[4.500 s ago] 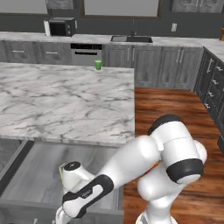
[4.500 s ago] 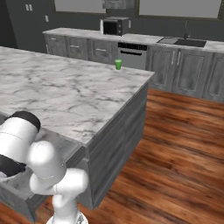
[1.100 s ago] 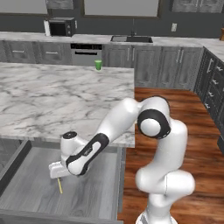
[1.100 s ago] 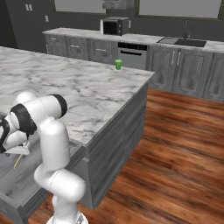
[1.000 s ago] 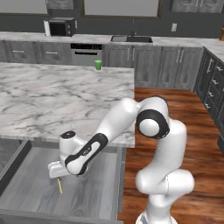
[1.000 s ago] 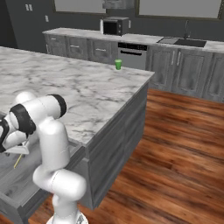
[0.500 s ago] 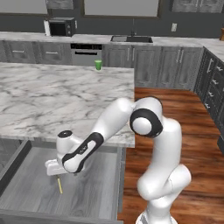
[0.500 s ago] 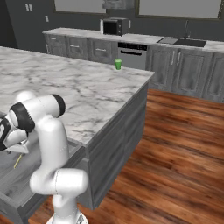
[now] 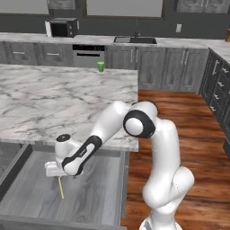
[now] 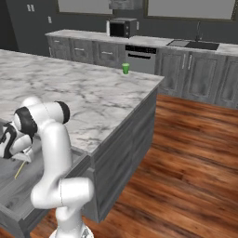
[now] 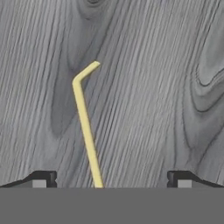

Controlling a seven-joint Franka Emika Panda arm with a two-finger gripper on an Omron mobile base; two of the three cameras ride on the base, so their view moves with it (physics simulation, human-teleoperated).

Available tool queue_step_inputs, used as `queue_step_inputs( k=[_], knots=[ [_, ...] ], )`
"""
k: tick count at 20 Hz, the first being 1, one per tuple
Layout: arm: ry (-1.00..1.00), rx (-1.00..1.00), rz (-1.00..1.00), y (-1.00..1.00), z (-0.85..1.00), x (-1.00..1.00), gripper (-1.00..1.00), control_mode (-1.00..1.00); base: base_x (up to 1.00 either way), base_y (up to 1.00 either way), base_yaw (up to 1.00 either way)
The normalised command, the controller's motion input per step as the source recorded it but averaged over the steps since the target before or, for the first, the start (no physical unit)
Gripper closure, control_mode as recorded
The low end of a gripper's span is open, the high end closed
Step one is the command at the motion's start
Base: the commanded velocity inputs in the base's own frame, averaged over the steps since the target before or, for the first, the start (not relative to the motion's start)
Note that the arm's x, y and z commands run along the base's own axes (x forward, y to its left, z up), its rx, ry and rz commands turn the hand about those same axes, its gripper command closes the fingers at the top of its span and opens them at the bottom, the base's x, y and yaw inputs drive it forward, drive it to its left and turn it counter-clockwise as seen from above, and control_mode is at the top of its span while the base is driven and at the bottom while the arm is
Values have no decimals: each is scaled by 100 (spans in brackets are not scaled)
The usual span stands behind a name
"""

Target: Pick up the straw from the left drawer and put it inside the smoothie cup.

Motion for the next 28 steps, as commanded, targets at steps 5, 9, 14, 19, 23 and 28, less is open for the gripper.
queue_step_inputs(
  k=[5, 9, 14, 19, 23, 28],
  knots=[
    [0, -8, -7, 25, -24, 24, -100, -100, 0, 0, 0],
    [0, -9, -5, 26, -34, 13, -100, -100, 0, 0, 0],
    [0, -2, -1, 4, -53, -2, -100, -100, 0, 0, 0],
    [0, 0, 0, -1, -52, -5, -100, -100, 0, 0, 0],
    [5, 0, 0, -3, -44, -6, 100, -100, 0, 0, 0],
    [10, 0, -2, -28, -50, -34, 100, -100, 0, 0, 0]
  ],
)
